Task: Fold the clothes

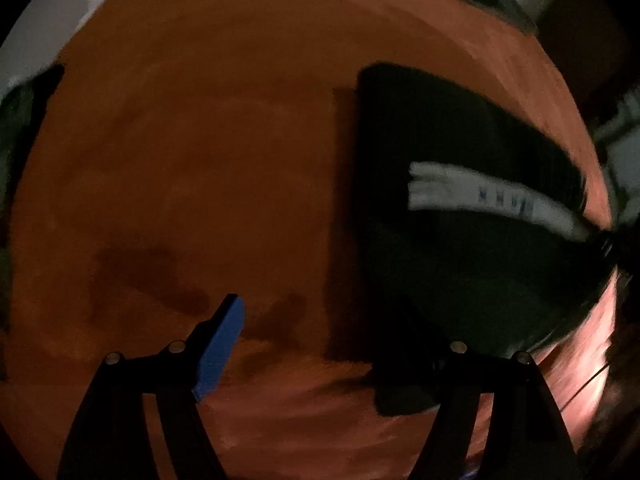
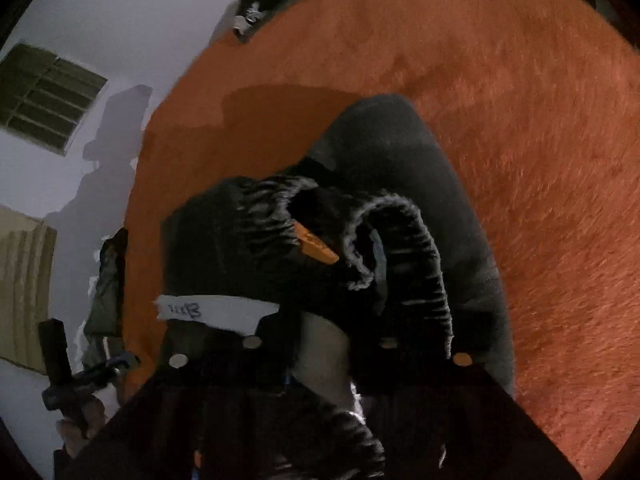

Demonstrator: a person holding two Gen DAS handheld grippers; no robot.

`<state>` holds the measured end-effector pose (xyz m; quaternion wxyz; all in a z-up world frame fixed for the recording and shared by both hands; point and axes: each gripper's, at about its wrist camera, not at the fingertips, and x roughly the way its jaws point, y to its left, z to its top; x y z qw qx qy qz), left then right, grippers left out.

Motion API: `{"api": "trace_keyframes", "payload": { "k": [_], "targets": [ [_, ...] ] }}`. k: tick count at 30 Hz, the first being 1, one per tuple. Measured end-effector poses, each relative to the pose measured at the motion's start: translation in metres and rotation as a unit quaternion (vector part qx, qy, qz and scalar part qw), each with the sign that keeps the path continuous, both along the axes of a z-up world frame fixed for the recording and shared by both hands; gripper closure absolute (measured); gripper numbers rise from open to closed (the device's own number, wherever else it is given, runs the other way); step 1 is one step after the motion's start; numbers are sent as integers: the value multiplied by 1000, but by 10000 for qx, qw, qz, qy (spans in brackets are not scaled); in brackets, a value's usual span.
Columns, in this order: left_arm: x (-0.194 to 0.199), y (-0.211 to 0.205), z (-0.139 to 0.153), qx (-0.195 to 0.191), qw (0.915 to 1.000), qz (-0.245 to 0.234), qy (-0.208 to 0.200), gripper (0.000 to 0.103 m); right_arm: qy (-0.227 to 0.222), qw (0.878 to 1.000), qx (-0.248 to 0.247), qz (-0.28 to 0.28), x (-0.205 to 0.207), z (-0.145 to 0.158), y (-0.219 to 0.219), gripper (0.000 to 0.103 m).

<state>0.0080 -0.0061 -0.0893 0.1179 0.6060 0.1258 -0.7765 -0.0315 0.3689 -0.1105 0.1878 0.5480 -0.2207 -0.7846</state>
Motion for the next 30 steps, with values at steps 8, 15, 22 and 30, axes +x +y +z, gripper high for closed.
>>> {"api": "trace_keyframes", "payload": {
  "k": [8, 15, 22, 30],
  "targets": [
    [28, 21, 9, -297, 9975, -555, 318, 26, 932, 9942, 462, -258, 19, 74, 11, 102],
    [43, 23, 3, -448, 9959, -695, 364, 26, -415, 9987, 261, 155, 18, 11, 9, 88],
    [39, 15, 6, -316, 9970, -642, 307, 26, -340, 9986, -386, -130, 7, 46, 33, 18],
    [37, 11, 7, -210, 9971, -639, 347, 26, -700, 9952, -280, 617, -11, 22, 6, 16]
  ]
}}
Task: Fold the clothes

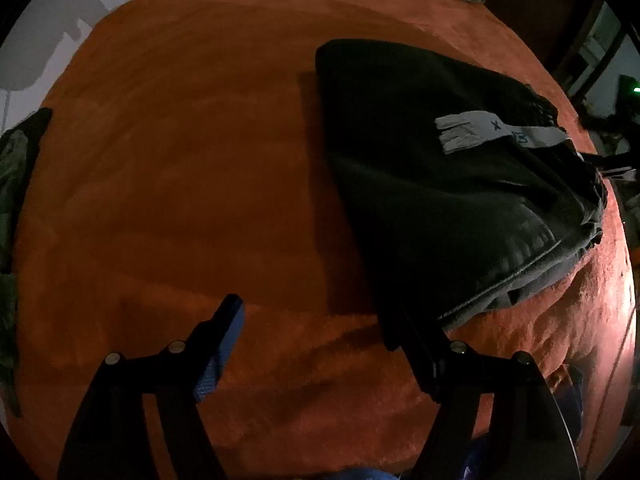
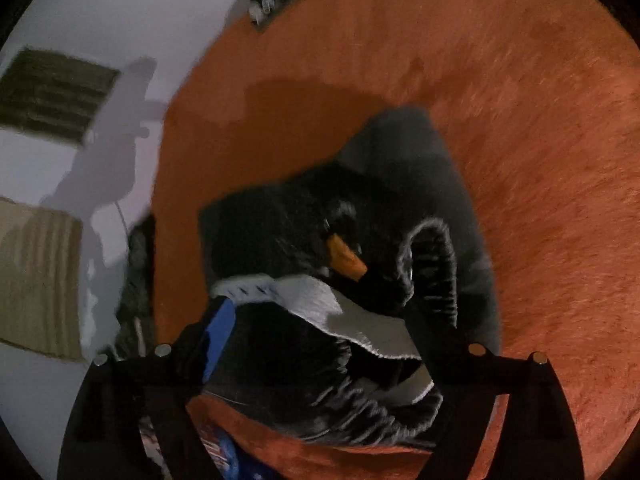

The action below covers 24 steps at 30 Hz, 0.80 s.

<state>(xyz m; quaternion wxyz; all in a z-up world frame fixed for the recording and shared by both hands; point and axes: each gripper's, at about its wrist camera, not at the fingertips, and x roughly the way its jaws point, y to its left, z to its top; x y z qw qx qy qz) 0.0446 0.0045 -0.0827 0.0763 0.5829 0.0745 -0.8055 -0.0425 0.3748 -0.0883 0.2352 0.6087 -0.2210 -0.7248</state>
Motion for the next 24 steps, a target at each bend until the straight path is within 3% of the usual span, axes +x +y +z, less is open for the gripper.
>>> {"api": "trace_keyframes", "payload": {
  "k": [5, 6, 7, 8, 15, 17, 18, 20, 21, 23, 24],
  "targets": [
    [5, -1, 0, 273, 9995, 125, -39, 26, 284, 9973, 401, 548, -14, -27, -19, 18],
    [4, -2, 0, 296, 9994, 149, -61, 26, 384, 9974, 319, 527, -14, -26, -18, 30],
    [3, -2, 0, 304, 9994, 161, -75, 26, 459, 9975, 170, 504, -15, -24, -17, 52],
    [2, -2, 0, 313, 9993, 172, -90, 26, 474, 9978, 18, 470, -18, -22, -15, 60],
    [-6, 4, 7, 154, 9997, 123, -136, 26, 531, 9948, 261, 835, -19, -14, -25, 62],
    [-9, 6, 12, 137, 9998, 112, -82, 26, 248, 9971, 25, 723, -19, -21, -14, 55],
    [-10, 7, 14, 133, 9998, 107, -62, 26, 36, 9976, -125, 686, -20, -28, -11, 43],
    [-13, 11, 18, 119, 9999, 74, -21, 26, -308, 9967, -233, 721, -20, -41, -18, 41],
    [-12, 14, 21, 100, 9999, 43, 11, 26, -177, 9961, 65, 864, -17, -40, -29, 42],
    [-11, 19, 27, 63, 9999, -19, 75, 26, 234, 9894, 878, 1130, -11, -33, -50, 62],
    [-11, 21, 31, 53, 9999, -44, 111, 26, 242, 9893, 1044, 987, -11, -31, -50, 71]
  ]
}}
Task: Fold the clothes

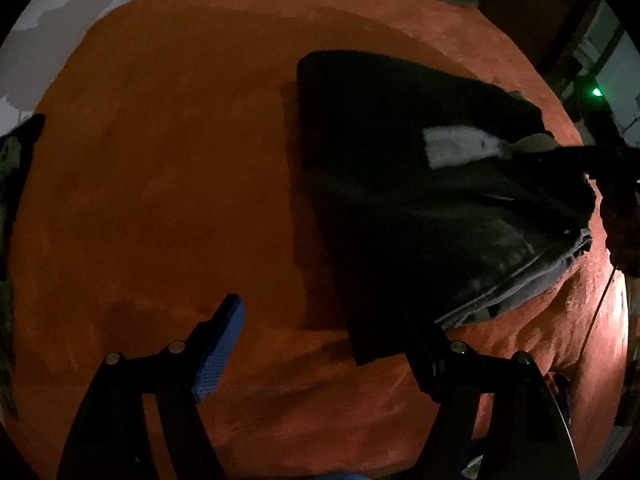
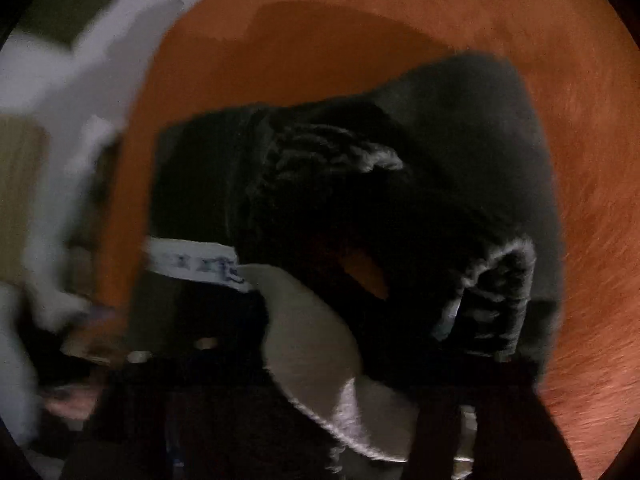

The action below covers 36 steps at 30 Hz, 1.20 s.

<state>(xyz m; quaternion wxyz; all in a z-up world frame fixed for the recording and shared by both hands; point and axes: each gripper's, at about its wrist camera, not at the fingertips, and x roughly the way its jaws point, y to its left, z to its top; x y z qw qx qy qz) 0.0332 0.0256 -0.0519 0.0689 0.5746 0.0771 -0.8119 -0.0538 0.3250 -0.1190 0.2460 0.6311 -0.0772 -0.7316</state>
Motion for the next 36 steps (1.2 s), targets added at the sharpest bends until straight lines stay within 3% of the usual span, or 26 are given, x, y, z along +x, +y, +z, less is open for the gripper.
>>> {"api": "trace_keyframes", "payload": {
  "k": [2, 6, 10, 12, 15, 16, 19, 21, 24, 27, 30, 31, 33, 35, 36],
  "targets": [
    [1, 4, 7, 2, 10000, -34, 59, 26, -139, 9968, -403, -680, -1, 9, 17, 78],
    [-1, 8, 14, -51, 10000, -11, 83, 26, 552, 9978, -223, -293, 11, 56, 10, 79],
    [-2, 8, 18, 44, 9999, 31, 118, 26, 965, 9943, -317, -329, 16, 94, 22, 79],
    [0, 7, 17, 38, 9999, 32, 92, 26, 881, 9948, -301, -402, 11, 86, 32, 79],
    [-1, 5, 17, -44, 10000, 4, 43, 26, 126, 9990, -34, -419, 1, 30, 37, 74],
    [0, 4, 17, -26, 10000, 10, 47, 26, -79, 9990, 75, -444, 0, 10, 38, 67],
    [3, -1, 21, -122, 9998, 108, 81, 26, -231, 9967, -381, -675, 0, -8, 53, 62],
    [10, -1, 26, -272, 9993, 186, 163, 26, 63, 9958, -266, -879, 5, 6, 63, 61],
    [7, 1, 36, -476, 9979, 184, 397, 26, 665, 9905, 156, -1196, 14, 37, 77, 49],
    [7, 13, 41, -671, 9965, 75, 502, 26, 1246, 9822, -101, -1399, 33, 72, 83, 49],
    [0, 34, 18, -956, 9948, -260, 240, 26, 1216, 9836, -881, -1004, 54, 81, 59, 49],
    [0, 41, 8, -1196, 9921, -356, 112, 26, 1194, 9852, -929, -809, 61, 78, 47, 49],
    [2, 49, -12, -1551, 9870, -423, 7, 25, 1271, 9894, -415, -572, 77, 61, 29, 49],
    [8, 51, -21, -1670, 9852, -368, 135, 24, 1348, 9896, 153, -473, 88, 43, 20, 66],
    [8, 51, -23, -1635, 9858, -333, 168, 24, 1349, 9888, 340, -543, 90, 35, 25, 87]
  ]
}}
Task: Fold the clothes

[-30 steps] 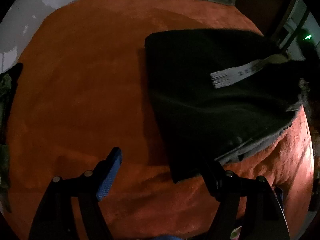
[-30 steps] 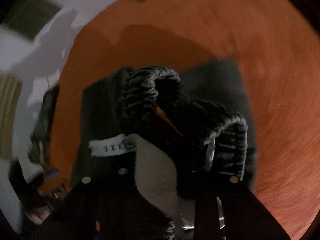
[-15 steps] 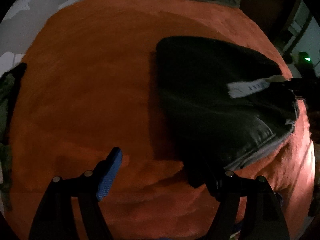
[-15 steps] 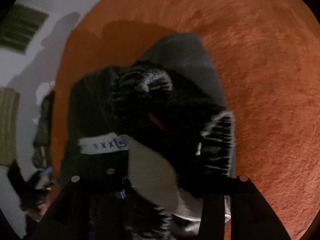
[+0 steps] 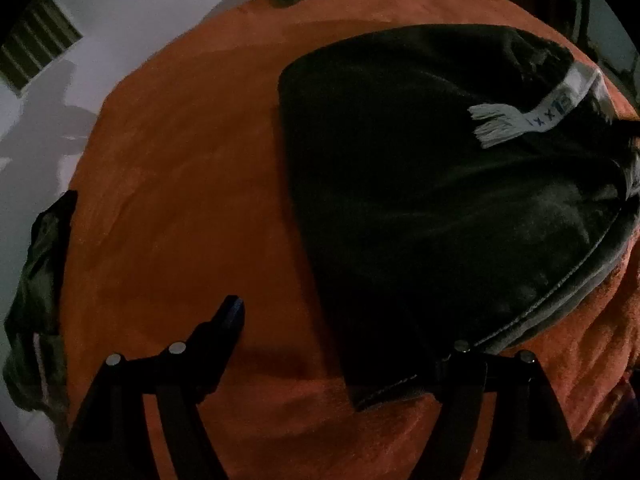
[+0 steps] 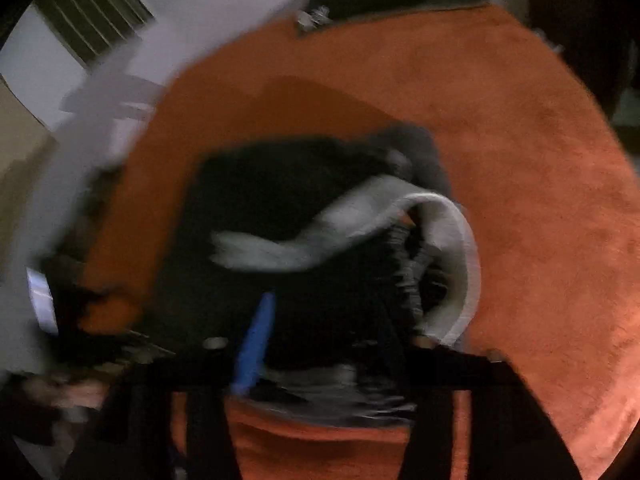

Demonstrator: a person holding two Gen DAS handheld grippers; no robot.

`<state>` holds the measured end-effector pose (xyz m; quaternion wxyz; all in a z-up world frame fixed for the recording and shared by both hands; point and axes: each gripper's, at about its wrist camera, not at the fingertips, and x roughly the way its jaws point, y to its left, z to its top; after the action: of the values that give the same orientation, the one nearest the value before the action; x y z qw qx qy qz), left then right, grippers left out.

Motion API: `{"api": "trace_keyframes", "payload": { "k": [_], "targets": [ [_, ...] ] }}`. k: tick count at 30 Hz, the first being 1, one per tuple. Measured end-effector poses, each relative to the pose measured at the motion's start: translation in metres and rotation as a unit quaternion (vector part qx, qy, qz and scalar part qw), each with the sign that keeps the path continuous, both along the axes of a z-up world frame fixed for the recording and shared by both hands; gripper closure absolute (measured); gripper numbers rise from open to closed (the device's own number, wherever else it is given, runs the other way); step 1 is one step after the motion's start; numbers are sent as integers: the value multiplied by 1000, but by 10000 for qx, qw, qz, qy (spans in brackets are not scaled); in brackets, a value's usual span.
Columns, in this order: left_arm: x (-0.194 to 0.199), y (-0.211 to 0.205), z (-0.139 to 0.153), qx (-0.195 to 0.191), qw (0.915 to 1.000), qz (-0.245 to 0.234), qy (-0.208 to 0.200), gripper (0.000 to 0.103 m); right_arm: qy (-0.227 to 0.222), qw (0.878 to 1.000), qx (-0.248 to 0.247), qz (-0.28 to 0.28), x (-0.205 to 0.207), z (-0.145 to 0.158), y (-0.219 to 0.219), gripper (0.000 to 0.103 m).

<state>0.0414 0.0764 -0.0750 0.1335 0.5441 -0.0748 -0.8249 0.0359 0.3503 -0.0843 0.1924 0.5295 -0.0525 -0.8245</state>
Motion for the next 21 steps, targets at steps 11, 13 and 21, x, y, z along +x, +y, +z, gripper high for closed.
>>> {"api": "trace_keyframes", "payload": {
  "k": [11, 13, 21],
  "targets": [
    [9, 3, 3, -248, 9984, -360, 350, 19, 635, 9979, -14, -90, 26, 20, 6, 95],
    [8, -1, 6, -97, 9988, -322, 354, 19, 656, 9976, -119, 184, 36, 19, -2, 93],
    [14, -22, 51, 420, 9981, -263, 378, 19, 279, 9987, -240, 341, 38, 17, 1, 94]
  ]
}}
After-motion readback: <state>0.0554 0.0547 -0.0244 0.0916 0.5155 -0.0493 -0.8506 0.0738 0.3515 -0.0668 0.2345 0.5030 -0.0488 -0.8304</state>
